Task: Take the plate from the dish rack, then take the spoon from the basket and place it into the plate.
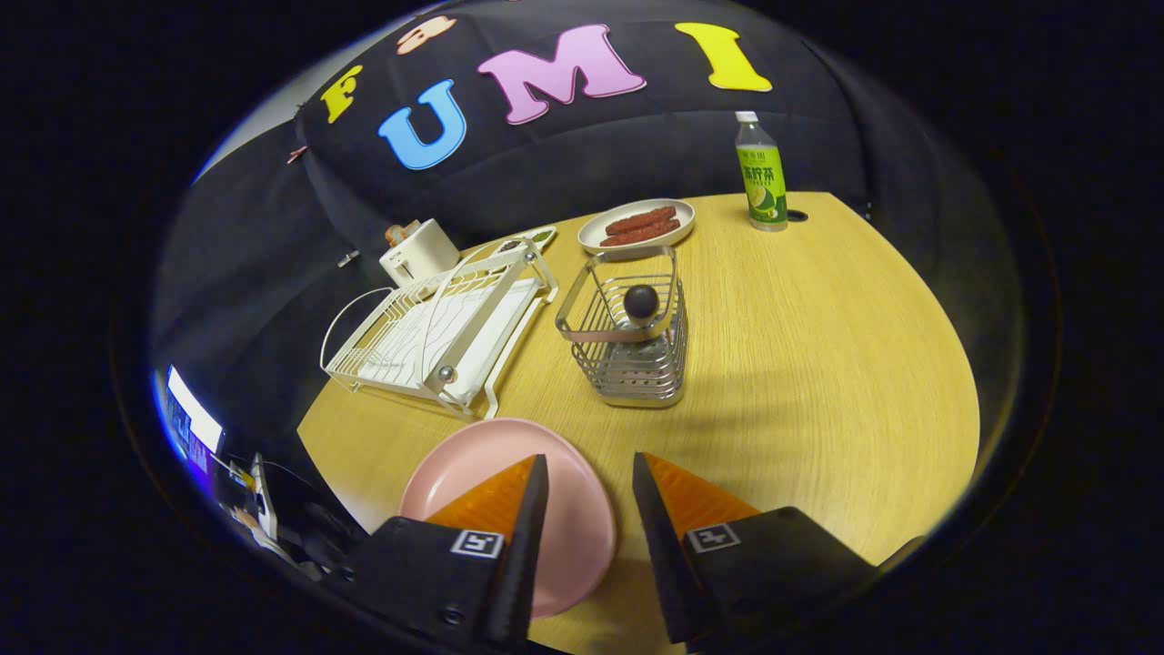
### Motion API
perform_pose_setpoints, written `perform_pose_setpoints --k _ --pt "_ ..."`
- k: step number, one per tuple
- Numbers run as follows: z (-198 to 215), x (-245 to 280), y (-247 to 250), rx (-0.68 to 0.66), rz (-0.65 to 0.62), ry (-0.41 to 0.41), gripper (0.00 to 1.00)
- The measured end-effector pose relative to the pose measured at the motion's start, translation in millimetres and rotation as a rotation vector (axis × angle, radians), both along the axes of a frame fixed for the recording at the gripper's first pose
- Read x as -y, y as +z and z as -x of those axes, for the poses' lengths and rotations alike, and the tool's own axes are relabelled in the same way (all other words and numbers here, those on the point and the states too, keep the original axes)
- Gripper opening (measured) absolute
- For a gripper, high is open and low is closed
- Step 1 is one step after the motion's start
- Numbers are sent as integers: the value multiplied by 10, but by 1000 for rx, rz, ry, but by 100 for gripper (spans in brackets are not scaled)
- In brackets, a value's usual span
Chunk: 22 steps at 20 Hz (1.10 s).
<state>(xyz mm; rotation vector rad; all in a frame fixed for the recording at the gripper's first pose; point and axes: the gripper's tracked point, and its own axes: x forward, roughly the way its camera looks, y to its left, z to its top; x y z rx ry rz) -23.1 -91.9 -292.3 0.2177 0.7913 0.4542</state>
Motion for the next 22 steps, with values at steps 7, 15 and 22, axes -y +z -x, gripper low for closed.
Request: perform_pose_setpoints --k 7,15,22 --pt "-204 144 620 362 101 44 98" --pt "-614 85 651 514 136 7 98" --pt "-893 10 433 554 177 1 77"
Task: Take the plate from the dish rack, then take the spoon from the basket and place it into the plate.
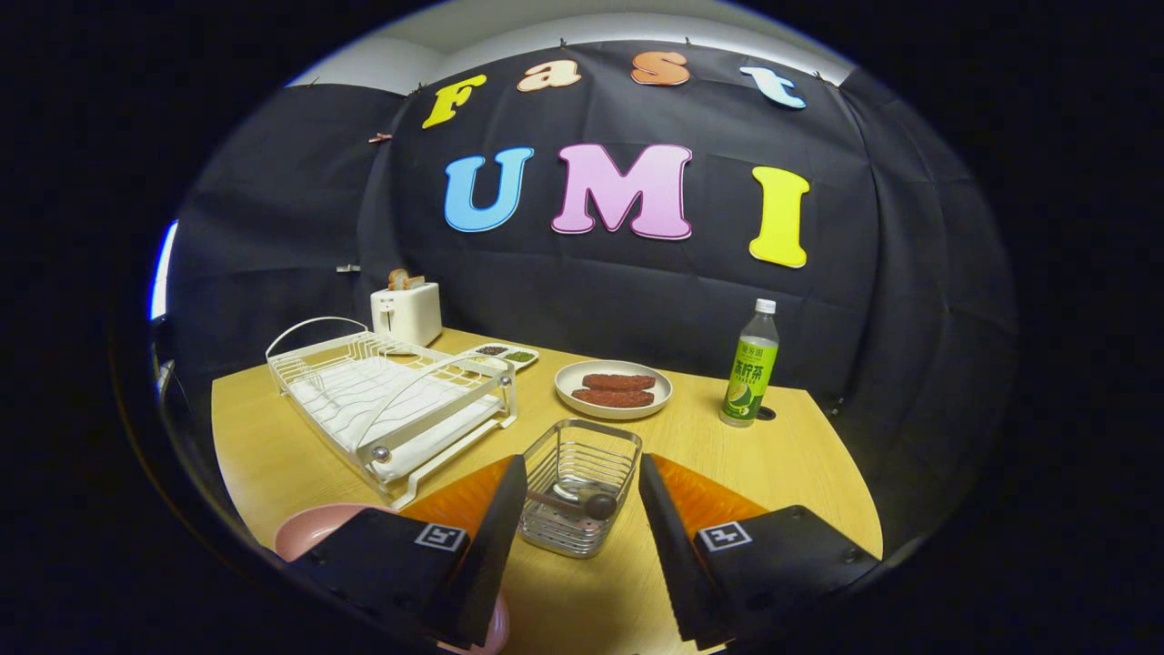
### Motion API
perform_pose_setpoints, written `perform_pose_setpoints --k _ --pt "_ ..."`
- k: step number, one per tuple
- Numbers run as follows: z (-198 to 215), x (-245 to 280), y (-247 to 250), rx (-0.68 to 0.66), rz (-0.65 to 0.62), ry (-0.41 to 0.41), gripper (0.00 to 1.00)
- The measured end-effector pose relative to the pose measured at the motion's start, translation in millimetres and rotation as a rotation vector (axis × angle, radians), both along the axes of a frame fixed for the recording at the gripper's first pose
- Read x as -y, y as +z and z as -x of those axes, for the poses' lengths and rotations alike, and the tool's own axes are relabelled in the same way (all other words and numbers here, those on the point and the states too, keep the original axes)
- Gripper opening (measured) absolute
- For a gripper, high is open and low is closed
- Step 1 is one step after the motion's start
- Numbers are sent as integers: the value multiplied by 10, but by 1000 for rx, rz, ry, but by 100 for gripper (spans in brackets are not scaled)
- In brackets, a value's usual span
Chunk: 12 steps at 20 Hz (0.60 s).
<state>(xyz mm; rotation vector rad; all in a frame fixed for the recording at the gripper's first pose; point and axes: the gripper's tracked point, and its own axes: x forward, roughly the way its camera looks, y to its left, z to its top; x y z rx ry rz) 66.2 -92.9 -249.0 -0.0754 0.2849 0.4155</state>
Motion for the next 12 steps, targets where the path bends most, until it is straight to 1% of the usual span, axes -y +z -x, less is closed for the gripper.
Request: perform_pose_setpoints --k 2,3,4,6,8,9,11,12 --pt "-37 -71 -30 9 4 8 77" --pt "-45 -109 -14 18 1 18 71" --pt "-69 -97 -6 33 11 -6 65" --pt "-113 -105 0 46 8 -18 53" --pt "-86 -170 -81 7 -11 -14 45" --pt "-147 -154 -77 7 -18 -31 43" --pt "-171 -142 -82 -21 -39 -39 38" --pt "-181 -133 -99 -36 -42 -48 33"
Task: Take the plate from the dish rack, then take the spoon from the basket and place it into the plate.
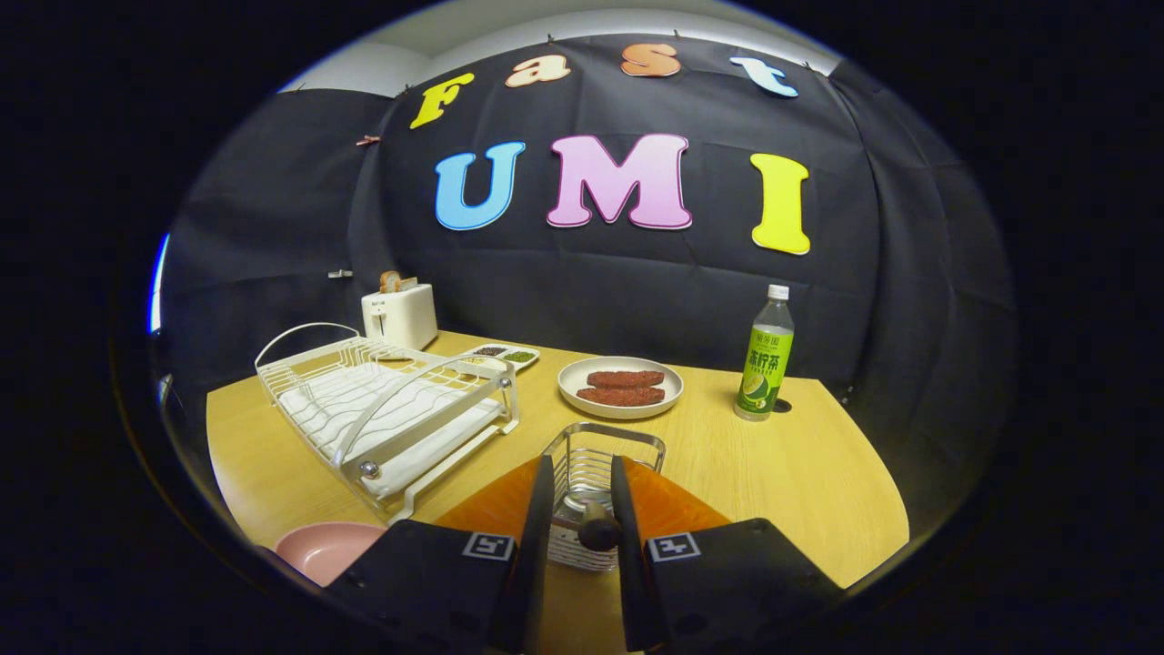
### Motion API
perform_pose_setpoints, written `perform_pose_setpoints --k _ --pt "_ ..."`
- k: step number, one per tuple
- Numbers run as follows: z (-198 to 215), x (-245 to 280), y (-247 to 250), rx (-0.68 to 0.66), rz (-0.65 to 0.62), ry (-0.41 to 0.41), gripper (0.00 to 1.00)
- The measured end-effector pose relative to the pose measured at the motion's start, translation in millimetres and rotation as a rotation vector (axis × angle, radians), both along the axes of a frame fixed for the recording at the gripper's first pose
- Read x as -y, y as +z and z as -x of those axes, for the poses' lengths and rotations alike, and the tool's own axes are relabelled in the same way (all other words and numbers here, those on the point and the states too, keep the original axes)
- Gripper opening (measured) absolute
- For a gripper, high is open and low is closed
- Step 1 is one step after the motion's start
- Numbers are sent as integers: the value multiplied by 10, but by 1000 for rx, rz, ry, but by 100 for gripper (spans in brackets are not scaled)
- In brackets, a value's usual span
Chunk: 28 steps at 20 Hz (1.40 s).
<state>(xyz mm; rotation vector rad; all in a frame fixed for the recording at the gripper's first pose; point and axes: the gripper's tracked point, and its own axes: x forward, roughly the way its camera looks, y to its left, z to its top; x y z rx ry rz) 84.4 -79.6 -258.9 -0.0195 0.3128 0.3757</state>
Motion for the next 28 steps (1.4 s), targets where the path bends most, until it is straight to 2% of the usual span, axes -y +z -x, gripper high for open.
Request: perform_pose_setpoints --k 1,3,11,14,15,20,28 --pt "-45 54 -33 -9 9 -33 28" --pt "-77 24 -6 -24 -20 -34 22" --pt "-141 13 50 -96 -15 -8 19" --pt "-213 38 247 -97 -36 -19 19" --pt "-219 38 321 -93 -37 -15 16" --pt "-253 0 616 -66 -42 12 16" --pt "-192 -120 1470 -4 -85 59 16"
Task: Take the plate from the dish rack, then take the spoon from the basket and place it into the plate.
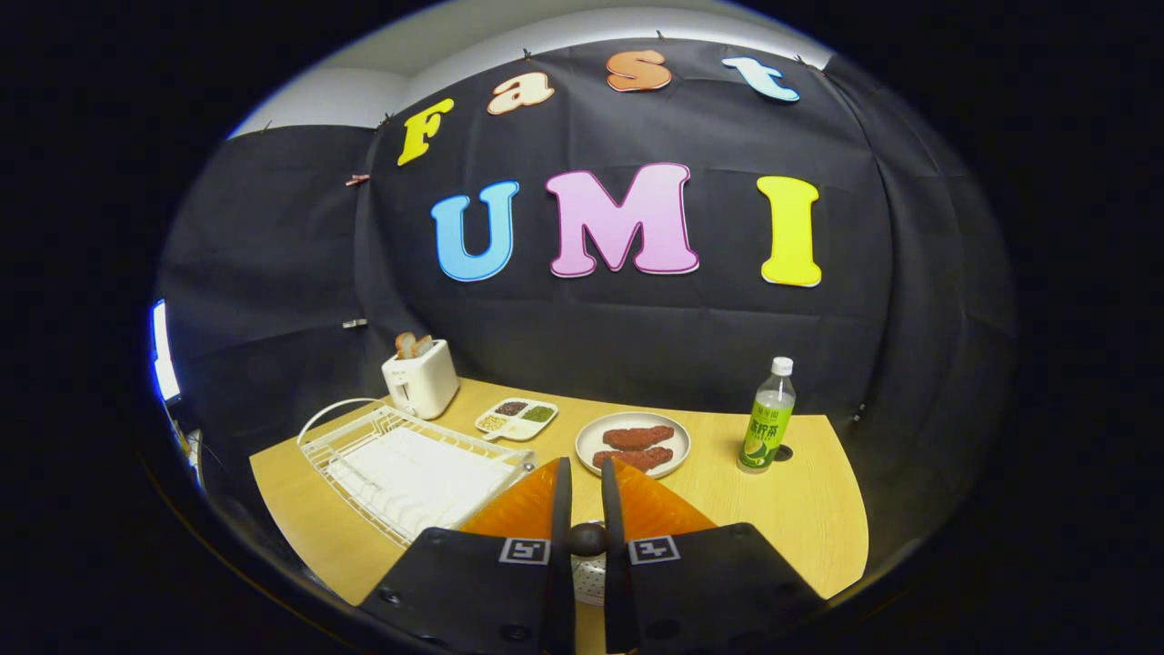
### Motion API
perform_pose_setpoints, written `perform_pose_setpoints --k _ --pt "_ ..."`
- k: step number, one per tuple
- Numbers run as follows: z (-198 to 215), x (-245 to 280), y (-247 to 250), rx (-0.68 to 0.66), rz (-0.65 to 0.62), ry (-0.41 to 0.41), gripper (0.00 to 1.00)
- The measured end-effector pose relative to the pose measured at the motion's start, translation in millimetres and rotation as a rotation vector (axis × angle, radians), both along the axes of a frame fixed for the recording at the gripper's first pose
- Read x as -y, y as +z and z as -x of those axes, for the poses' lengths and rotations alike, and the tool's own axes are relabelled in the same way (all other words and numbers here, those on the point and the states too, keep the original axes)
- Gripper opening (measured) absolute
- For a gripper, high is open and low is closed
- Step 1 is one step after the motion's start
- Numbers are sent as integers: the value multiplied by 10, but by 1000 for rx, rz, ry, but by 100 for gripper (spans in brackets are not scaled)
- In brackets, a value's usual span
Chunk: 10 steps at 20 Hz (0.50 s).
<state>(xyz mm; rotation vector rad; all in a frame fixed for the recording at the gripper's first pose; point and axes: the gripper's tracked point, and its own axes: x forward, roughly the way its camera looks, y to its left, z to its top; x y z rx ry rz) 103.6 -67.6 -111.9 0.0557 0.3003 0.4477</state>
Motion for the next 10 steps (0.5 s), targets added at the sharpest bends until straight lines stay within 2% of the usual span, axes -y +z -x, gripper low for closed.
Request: perform_pose_setpoints --k 5,10 --pt "396 -184 246 -4 28 29 16" --pt "866 -352 120 -62 67 -15 16"
